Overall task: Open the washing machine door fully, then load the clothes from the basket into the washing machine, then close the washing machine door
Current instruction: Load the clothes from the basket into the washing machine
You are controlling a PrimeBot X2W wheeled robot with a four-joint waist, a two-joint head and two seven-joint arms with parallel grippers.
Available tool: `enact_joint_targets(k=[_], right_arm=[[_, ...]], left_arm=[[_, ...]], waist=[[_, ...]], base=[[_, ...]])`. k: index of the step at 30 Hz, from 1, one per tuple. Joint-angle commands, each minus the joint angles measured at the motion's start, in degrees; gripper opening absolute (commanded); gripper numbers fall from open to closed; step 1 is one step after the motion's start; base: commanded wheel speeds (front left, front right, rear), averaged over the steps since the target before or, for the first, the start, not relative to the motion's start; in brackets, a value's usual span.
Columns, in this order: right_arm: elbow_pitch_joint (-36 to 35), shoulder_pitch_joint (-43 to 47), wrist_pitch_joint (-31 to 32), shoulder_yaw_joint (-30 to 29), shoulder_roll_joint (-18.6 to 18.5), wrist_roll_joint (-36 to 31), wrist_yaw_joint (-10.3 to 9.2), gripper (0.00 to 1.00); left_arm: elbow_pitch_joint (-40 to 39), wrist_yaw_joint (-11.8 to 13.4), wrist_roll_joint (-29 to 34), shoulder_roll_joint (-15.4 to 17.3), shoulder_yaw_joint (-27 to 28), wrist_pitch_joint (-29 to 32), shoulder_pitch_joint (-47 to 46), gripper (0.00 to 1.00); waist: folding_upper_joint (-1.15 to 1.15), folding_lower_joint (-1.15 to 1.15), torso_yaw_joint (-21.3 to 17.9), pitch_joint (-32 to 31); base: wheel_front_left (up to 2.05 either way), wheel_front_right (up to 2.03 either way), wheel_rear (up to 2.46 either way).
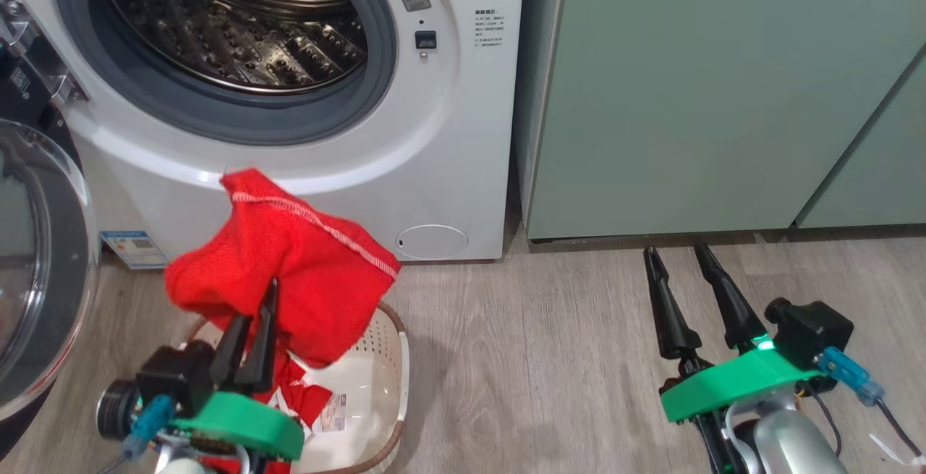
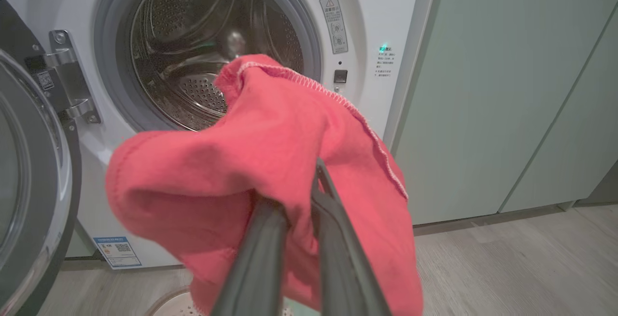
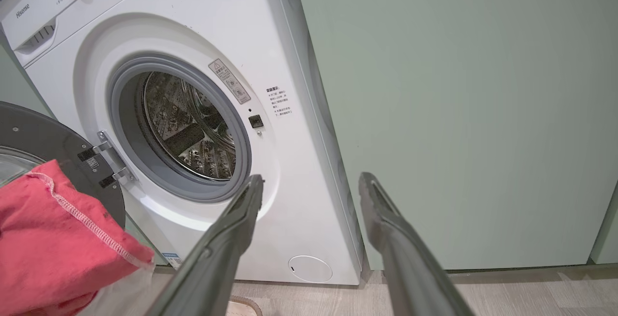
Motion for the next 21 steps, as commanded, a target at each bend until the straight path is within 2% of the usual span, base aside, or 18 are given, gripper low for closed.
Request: enact_joint_targets(k=[1, 9, 21], right_arm=[[-2.23, -0.69, -0.37, 1.06, 0.37, -0.26, 0.0, 1.0], [-2.16, -0.25, -0.37, 1.06, 0.28, -0.37, 0.0, 1.0], [-2.15, -0.2, -0.37, 1.77, -0.04, -0.32, 0.0, 1.0]], left_arm=[[-3.18, -0.31, -0.49, -0.04, 1.42, -0.72, -1.44, 0.0], [-4.21, 1.18, -2.47, -0.08, 0.12, -0.72, -0.7, 0.0], [-4.75, 1.88, -2.5, -0.09, 0.0, -0.72, -1.16, 0.0]], waist=[[0.0, 0.01, -0.05, -0.13], [0.0, 0.01, -0.11, -0.56], [0.0, 0.01, -0.25, -0.29]], base=[[0.0, 0.0, 0.0], [0.0, 0.0, 0.0], [0.0, 0.0, 0.0]])
